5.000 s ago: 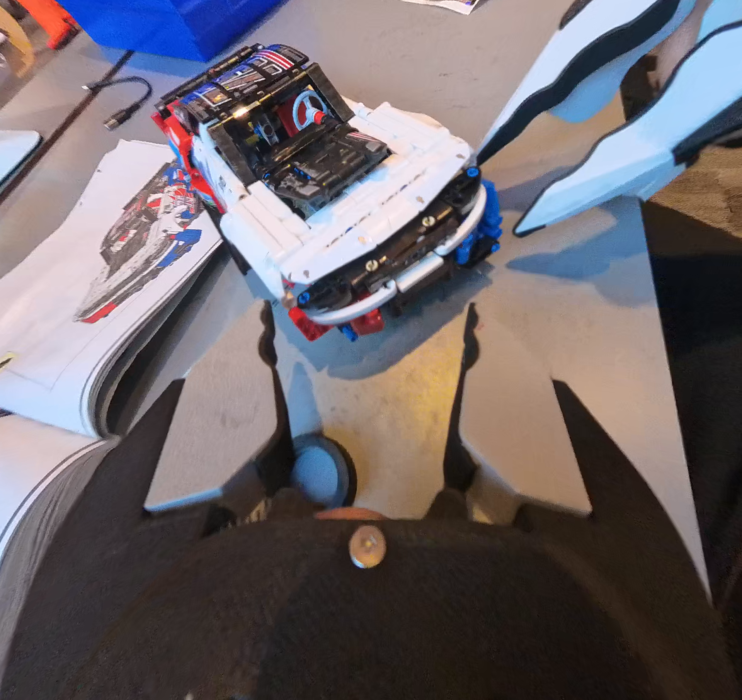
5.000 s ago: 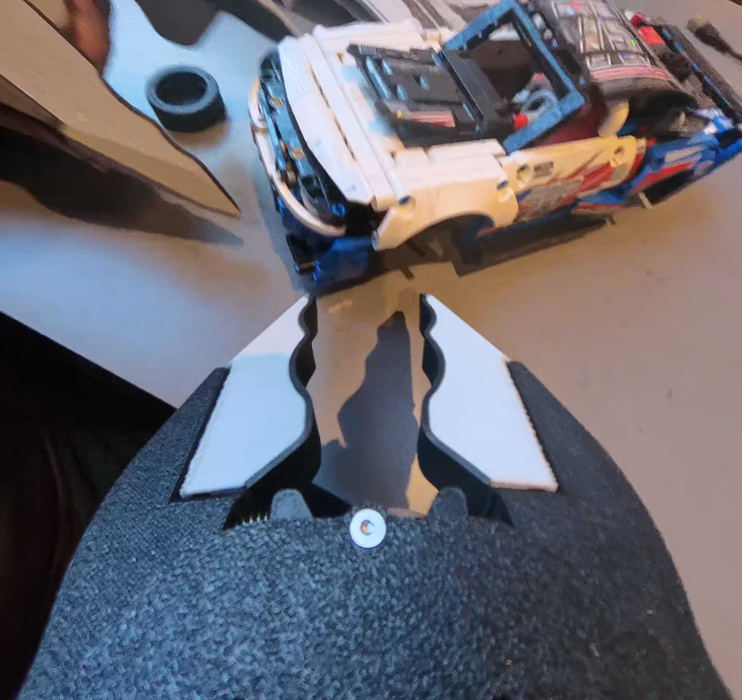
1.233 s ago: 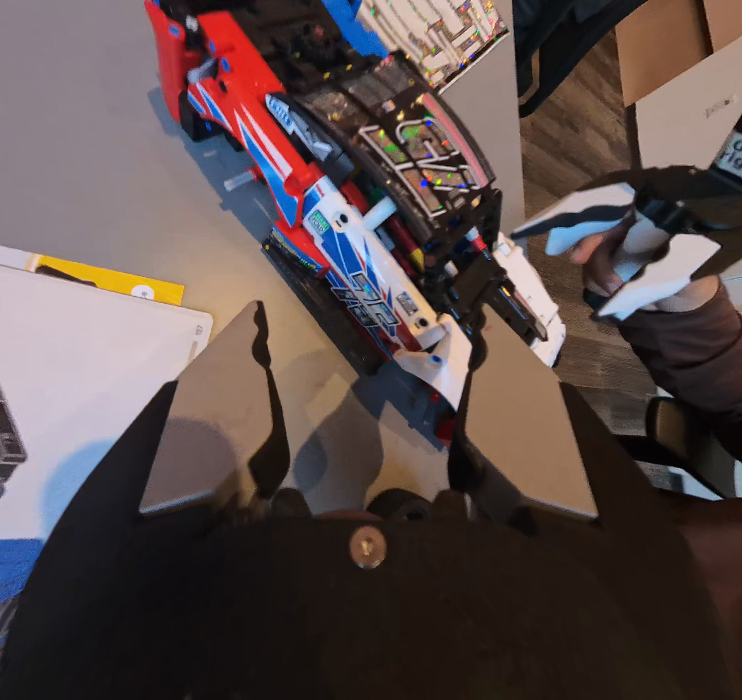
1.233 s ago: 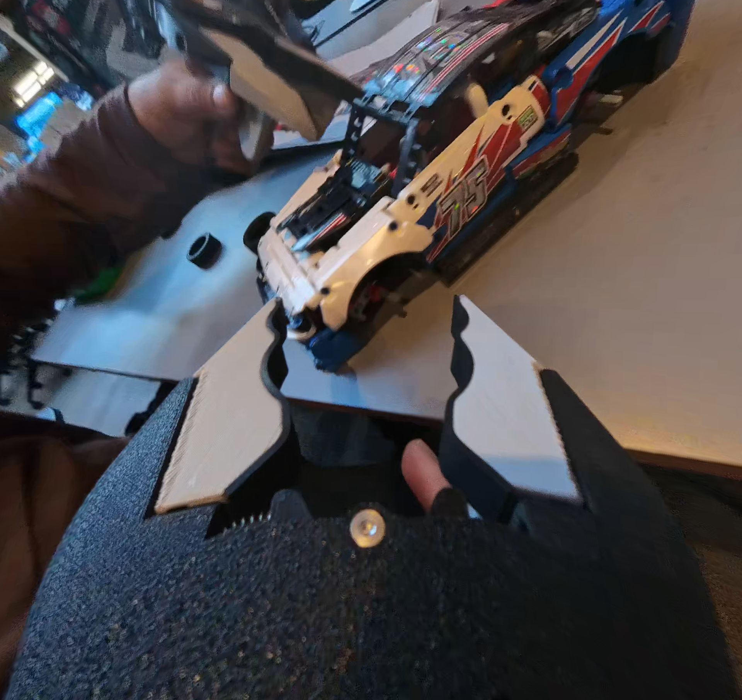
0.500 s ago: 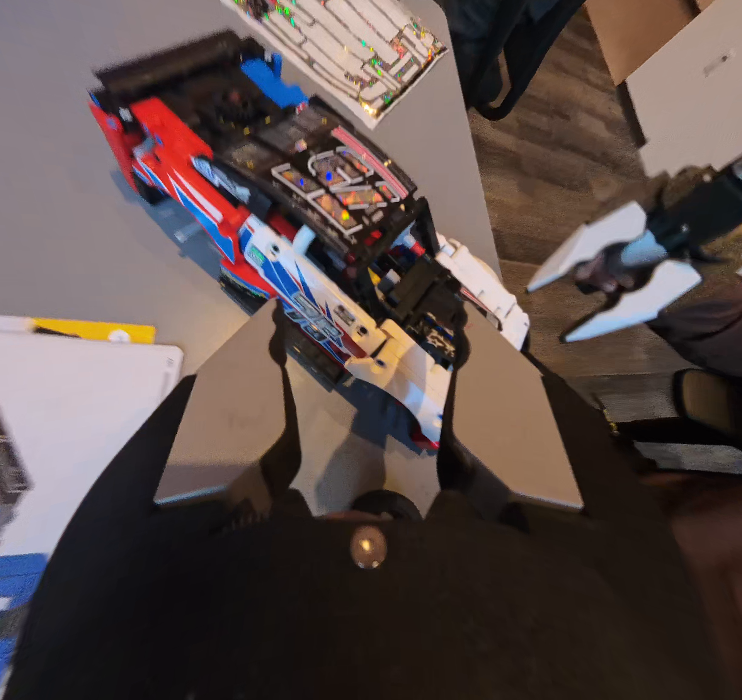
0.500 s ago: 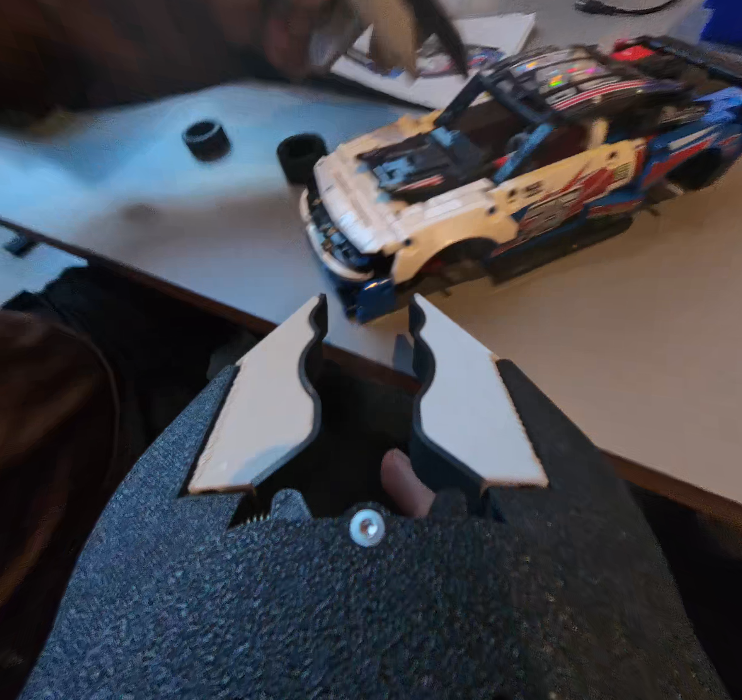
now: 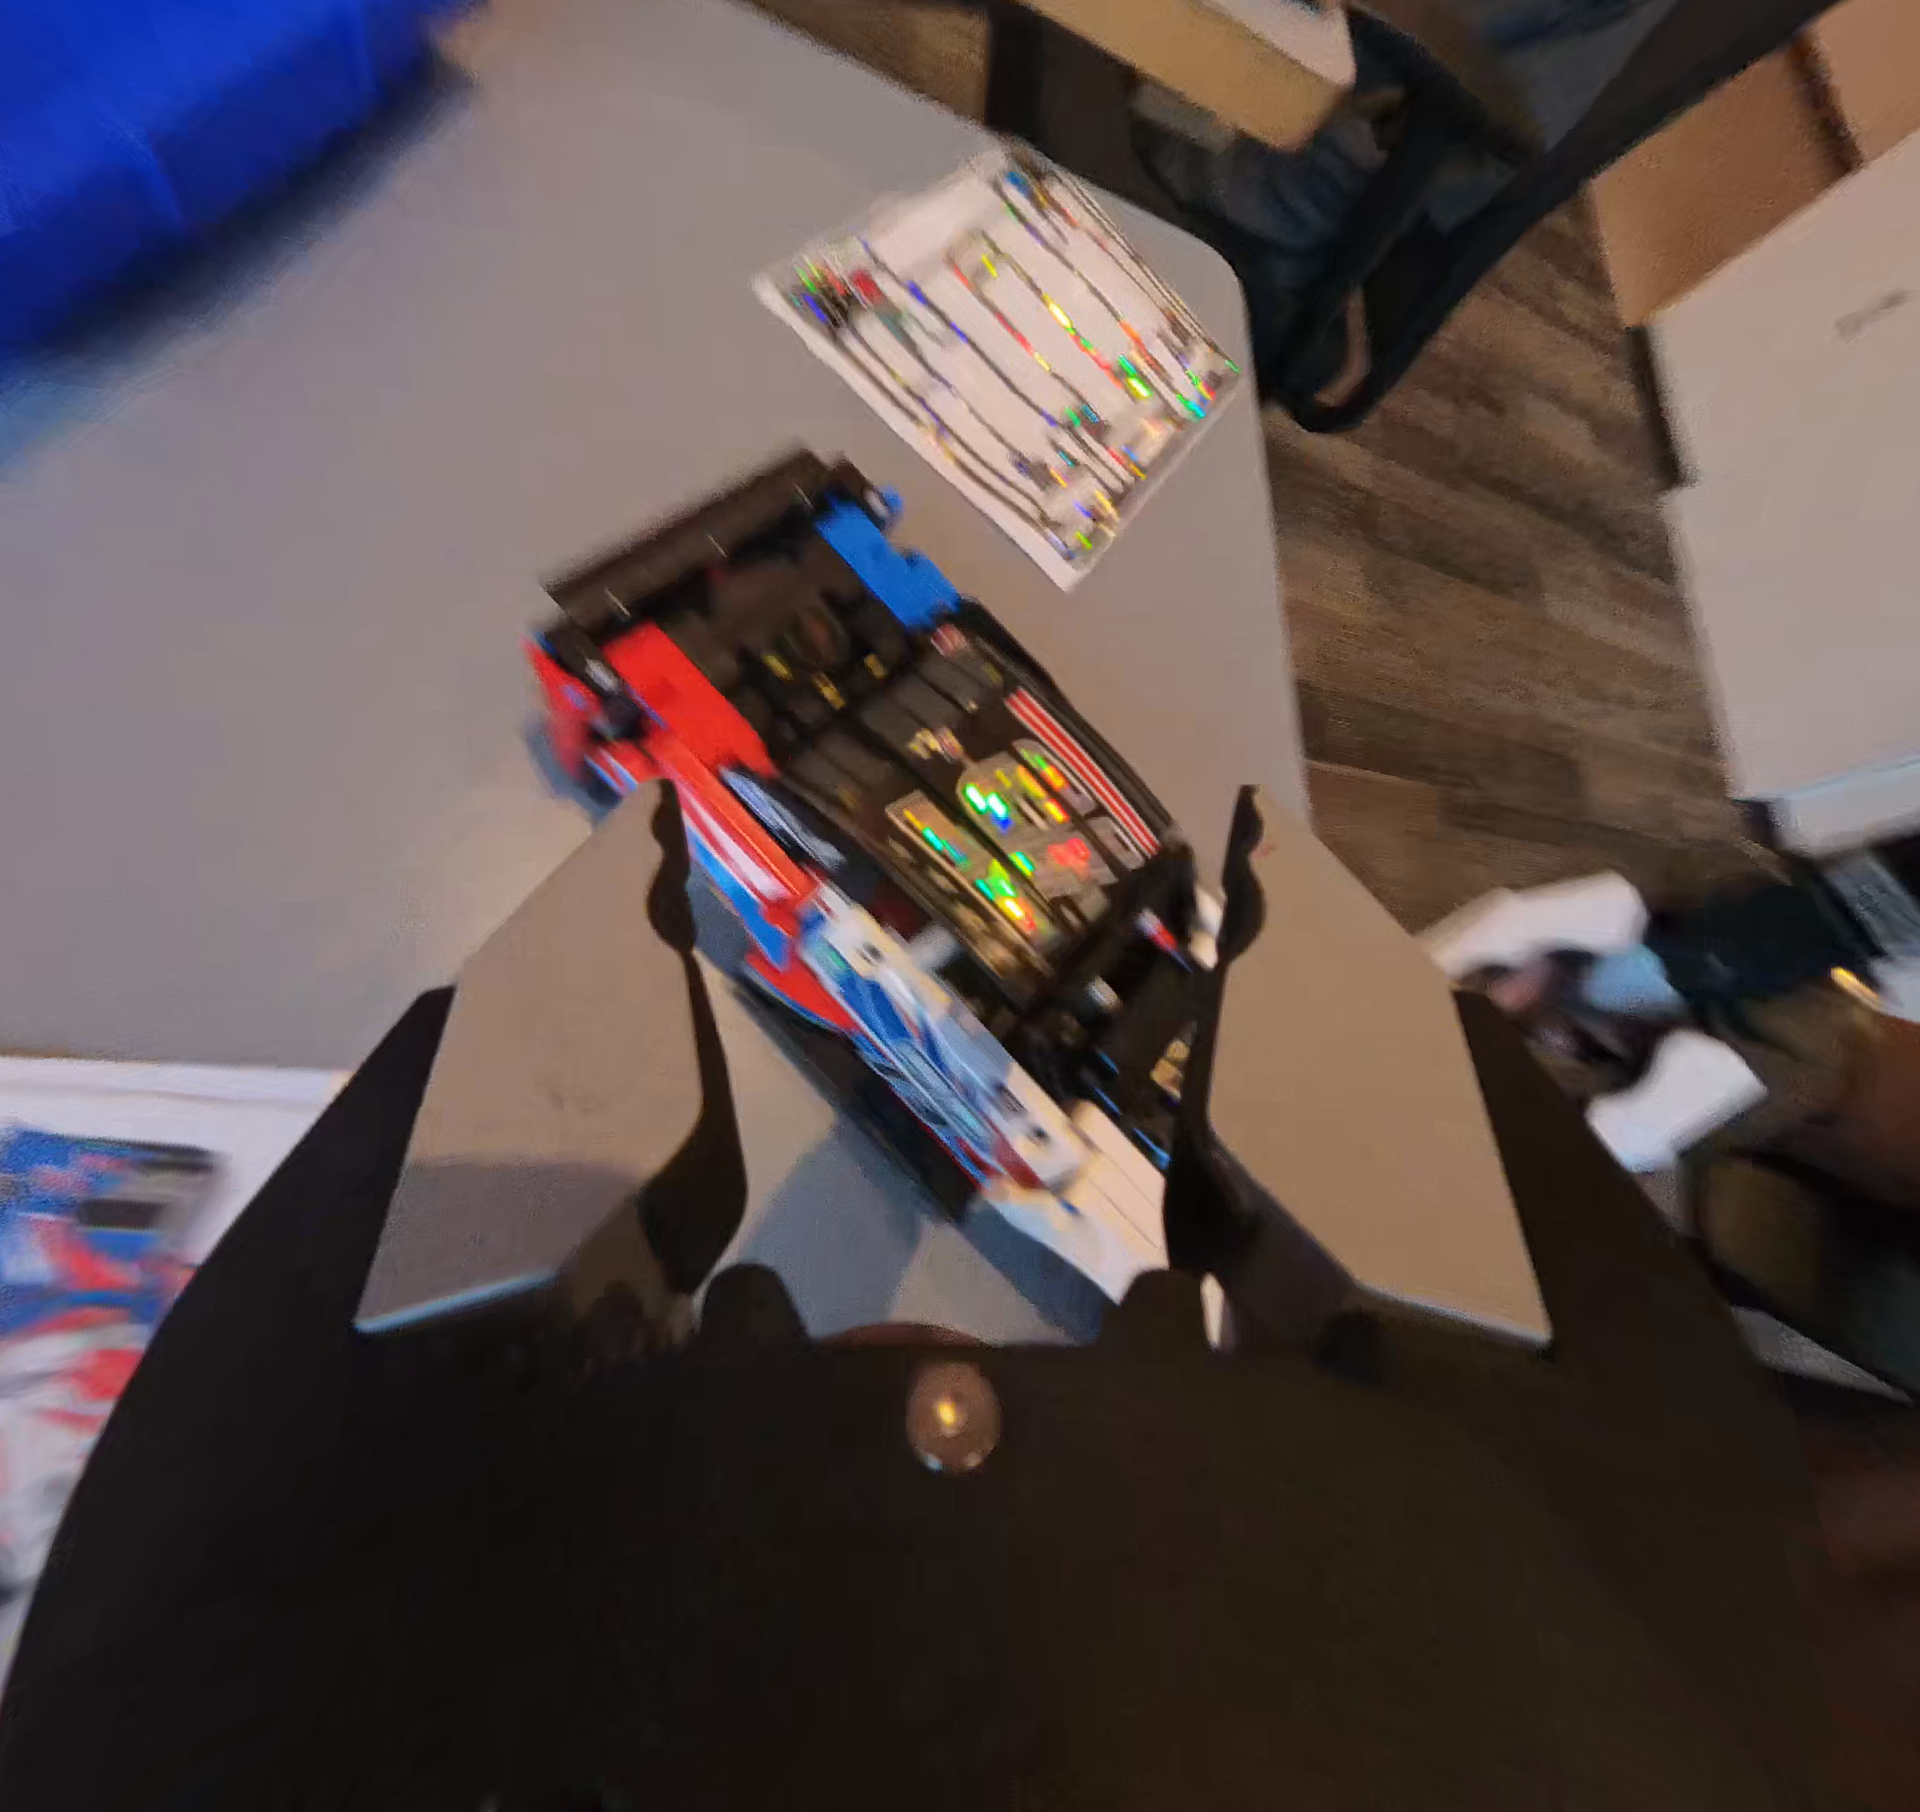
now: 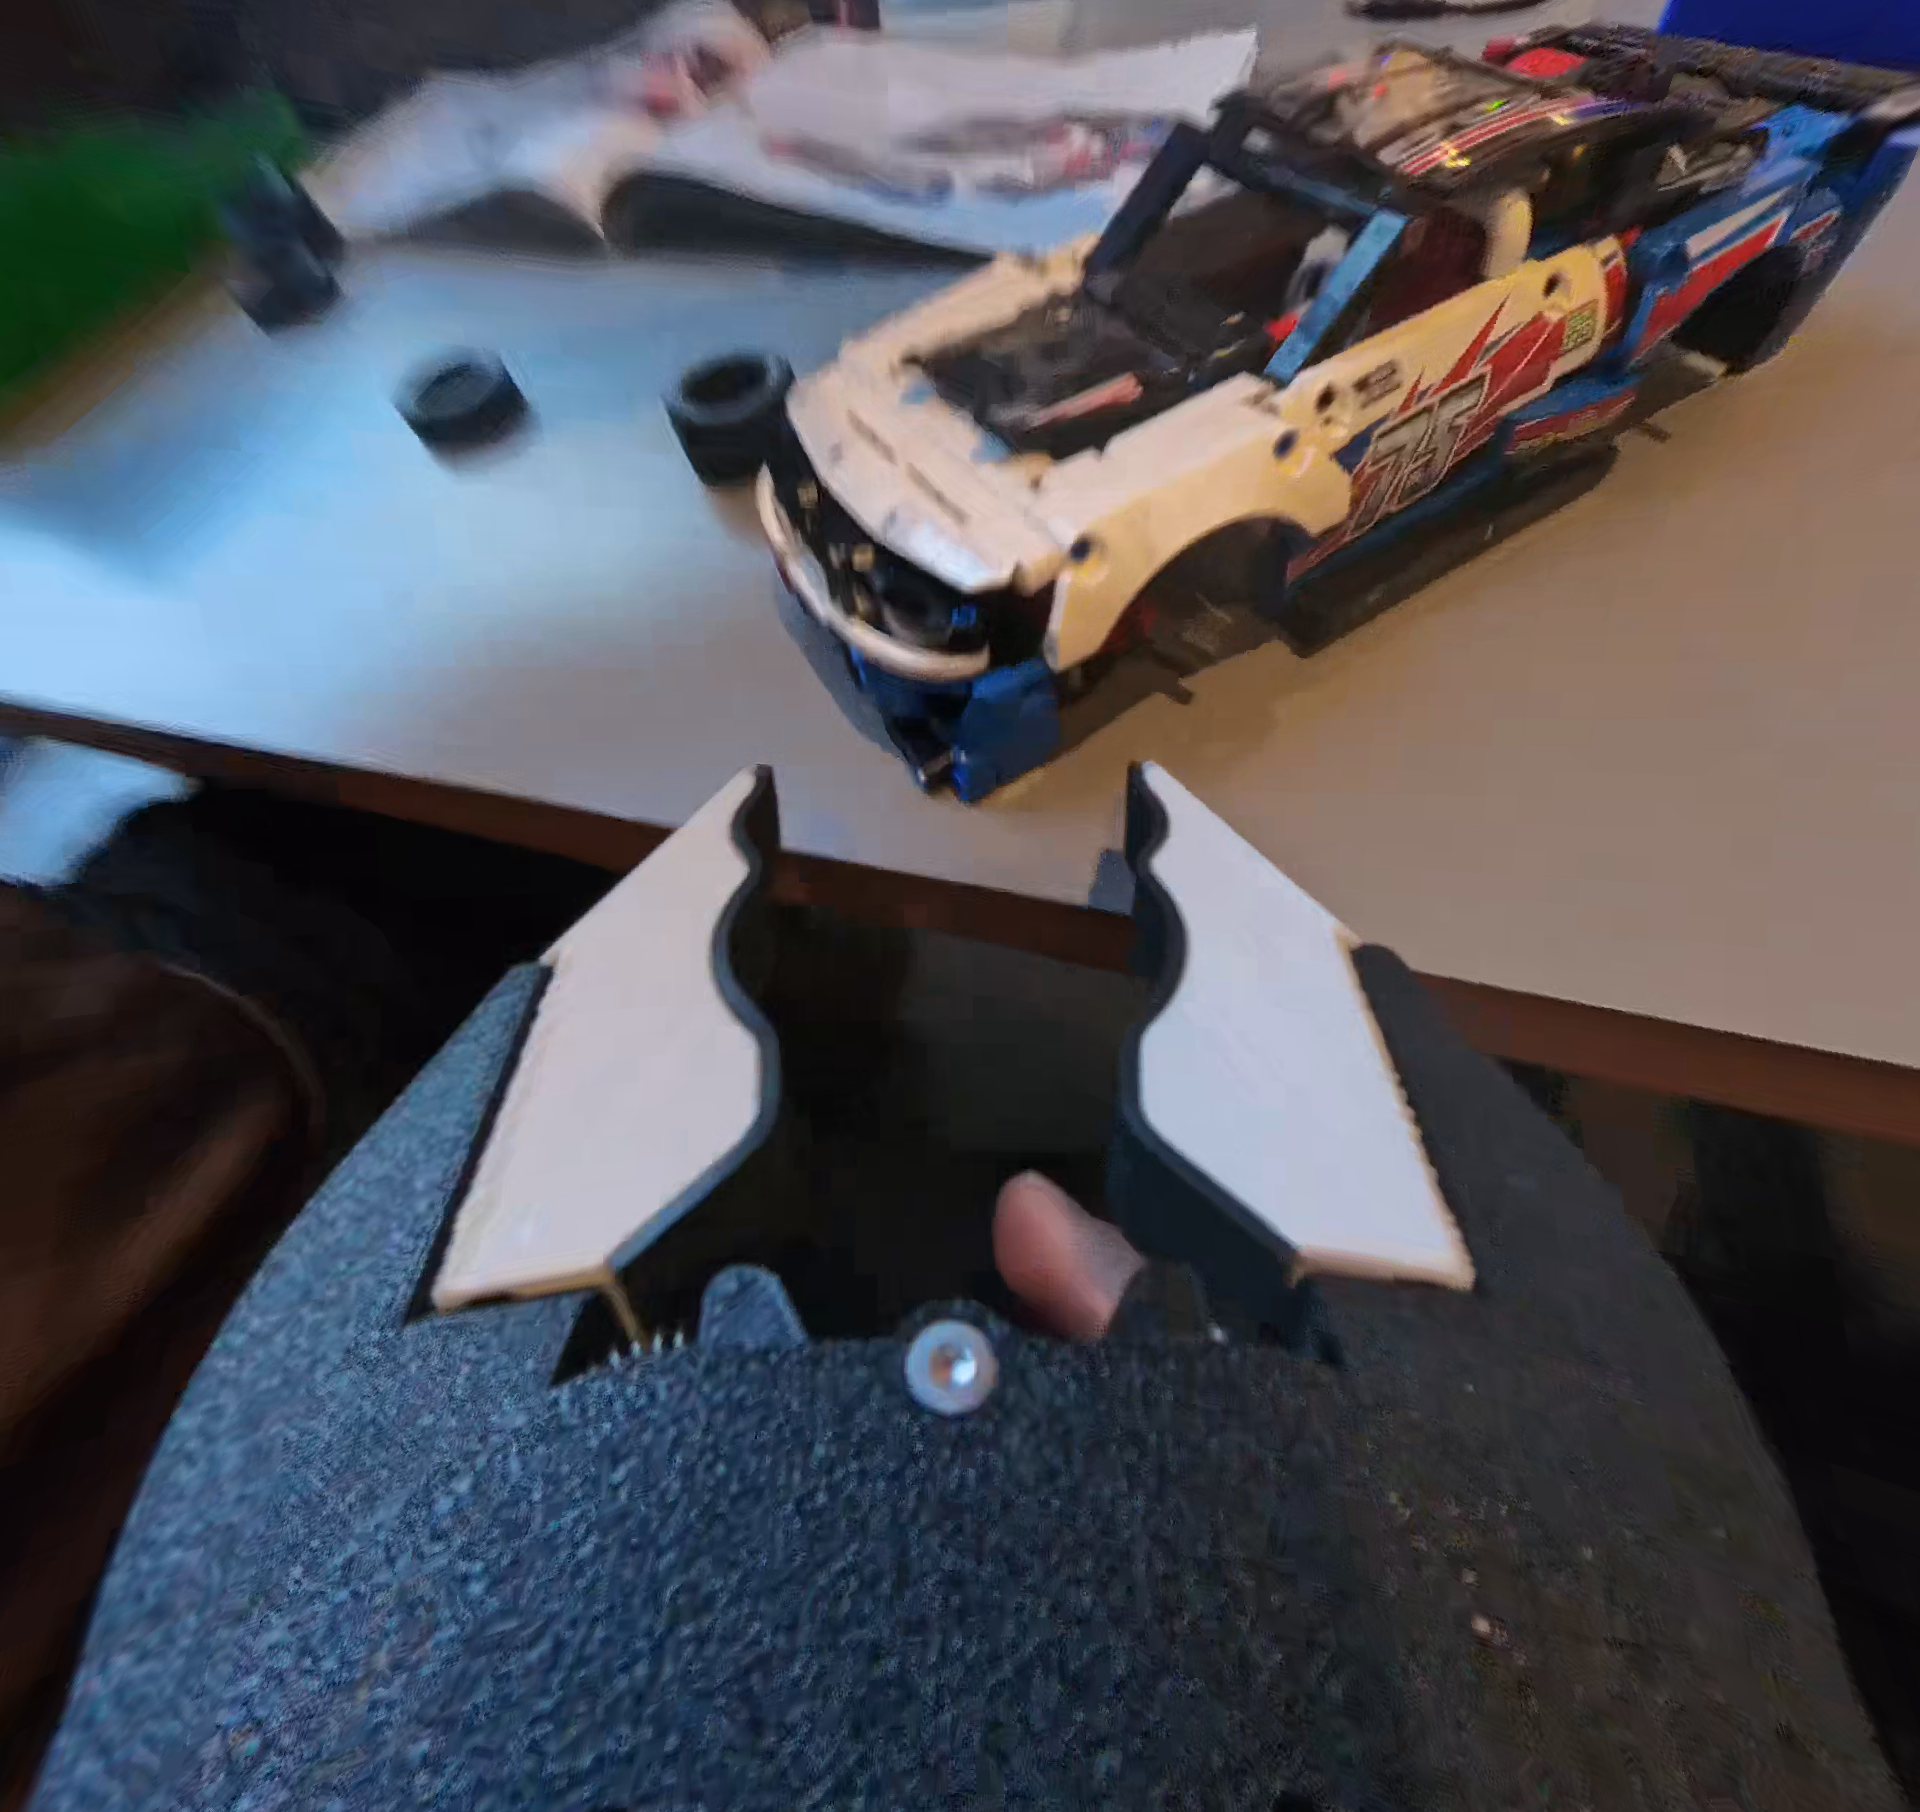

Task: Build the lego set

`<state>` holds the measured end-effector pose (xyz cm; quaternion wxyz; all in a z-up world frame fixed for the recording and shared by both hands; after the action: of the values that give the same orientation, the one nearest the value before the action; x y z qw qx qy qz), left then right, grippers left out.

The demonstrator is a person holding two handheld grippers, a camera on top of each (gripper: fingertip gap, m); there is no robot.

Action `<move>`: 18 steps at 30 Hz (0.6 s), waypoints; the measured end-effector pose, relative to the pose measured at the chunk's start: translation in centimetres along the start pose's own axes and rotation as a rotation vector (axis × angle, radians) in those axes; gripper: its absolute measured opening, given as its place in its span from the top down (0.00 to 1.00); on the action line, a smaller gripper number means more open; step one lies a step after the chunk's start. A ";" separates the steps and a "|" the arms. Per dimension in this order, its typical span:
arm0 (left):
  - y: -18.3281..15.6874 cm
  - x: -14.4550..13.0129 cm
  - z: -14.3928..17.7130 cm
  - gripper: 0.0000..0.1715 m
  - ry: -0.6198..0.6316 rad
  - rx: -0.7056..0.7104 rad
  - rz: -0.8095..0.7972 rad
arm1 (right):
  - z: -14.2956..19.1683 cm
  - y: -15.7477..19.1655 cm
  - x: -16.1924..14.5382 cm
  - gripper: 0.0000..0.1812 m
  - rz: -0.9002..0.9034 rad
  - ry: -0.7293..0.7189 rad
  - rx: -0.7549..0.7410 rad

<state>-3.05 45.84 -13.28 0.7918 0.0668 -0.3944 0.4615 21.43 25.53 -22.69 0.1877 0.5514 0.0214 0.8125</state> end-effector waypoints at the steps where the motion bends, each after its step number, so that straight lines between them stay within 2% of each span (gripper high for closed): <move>1: -0.3 -1.3 -0.1 0.41 0.032 -0.052 0.035 | 0.5 -0.6 0.5 0.60 -0.068 -0.060 0.049; 4: -0.6 -5.5 -0.3 0.35 0.110 -0.029 0.053 | 1.6 -3.3 2.2 0.57 -0.203 -0.161 0.076; 5: -0.9 -6.6 -0.3 0.32 0.131 -0.029 0.064 | 1.6 -4.5 2.9 0.55 -0.242 -0.161 0.061; 8: -1.7 -8.7 -0.7 0.31 0.186 -0.066 0.077 | 0.3 -7.5 4.4 0.51 -0.389 -0.124 0.107; 10: -2.0 -9.5 -1.5 0.31 0.249 -0.069 0.064 | -1.1 -9.0 4.8 0.51 -0.483 -0.083 0.151; 11: -2.2 -9.6 -1.8 0.36 0.255 -0.079 0.055 | -1.8 -9.6 4.9 0.51 -0.514 -0.062 0.162; 15: -2.4 -9.7 -1.8 0.37 0.260 -0.052 0.010 | -3.7 -10.6 4.7 0.55 -0.581 0.006 0.171; 18: -2.5 -9.9 -1.8 0.38 0.235 -0.034 0.020 | -3.9 -10.6 5.0 0.49 -0.608 -0.011 0.196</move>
<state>-2.69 38.59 -20.66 0.8290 -0.0051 -0.3073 0.4672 19.26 37.66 -22.29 0.3680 0.5395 0.2624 0.7104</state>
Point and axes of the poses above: each gripper's, where its closed fingertips meet, z back along the fingers, x out of its top, y = z × x across the jaws, the point moved 10 cm from there along z, back along the fingers, and after that the axes turned 15 degrees about x, right-handed, at the moved point
